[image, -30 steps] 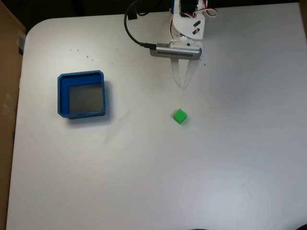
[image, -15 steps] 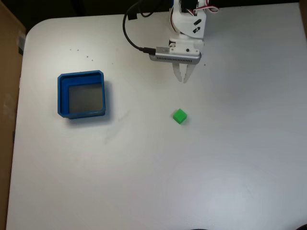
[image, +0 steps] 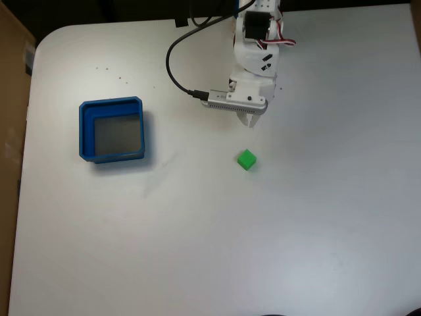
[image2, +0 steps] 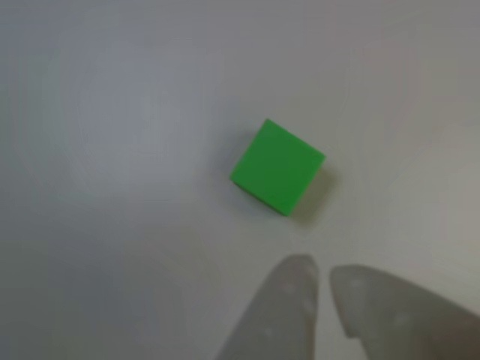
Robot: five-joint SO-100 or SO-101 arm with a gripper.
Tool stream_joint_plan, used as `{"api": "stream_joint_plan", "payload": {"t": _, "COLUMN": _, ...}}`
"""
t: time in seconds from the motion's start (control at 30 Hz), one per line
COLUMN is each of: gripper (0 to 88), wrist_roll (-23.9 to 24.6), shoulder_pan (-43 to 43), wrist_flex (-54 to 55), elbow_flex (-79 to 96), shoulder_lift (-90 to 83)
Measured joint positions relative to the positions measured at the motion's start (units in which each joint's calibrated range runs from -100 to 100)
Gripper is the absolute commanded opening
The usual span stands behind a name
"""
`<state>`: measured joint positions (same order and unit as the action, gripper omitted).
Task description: Pick up green cube and drop it in the blue box
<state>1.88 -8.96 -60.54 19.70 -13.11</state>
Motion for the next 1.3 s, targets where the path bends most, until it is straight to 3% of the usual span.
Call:
{"api": "stream_joint_plan", "payload": {"t": 0.53, "gripper": 0.6, "wrist_roll": 8.79, "shoulder_pan": 0.00, "wrist_flex": 0.00, "elbow_flex": -9.40, "shoulder_lift": 14.98}}
{"api": "stream_joint_plan", "payload": {"t": 1.3, "gripper": 0.7, "wrist_roll": 9.43, "shoulder_pan": -2.20, "wrist_flex": 0.00, "elbow_flex": -9.40, "shoulder_lift": 14.98}}
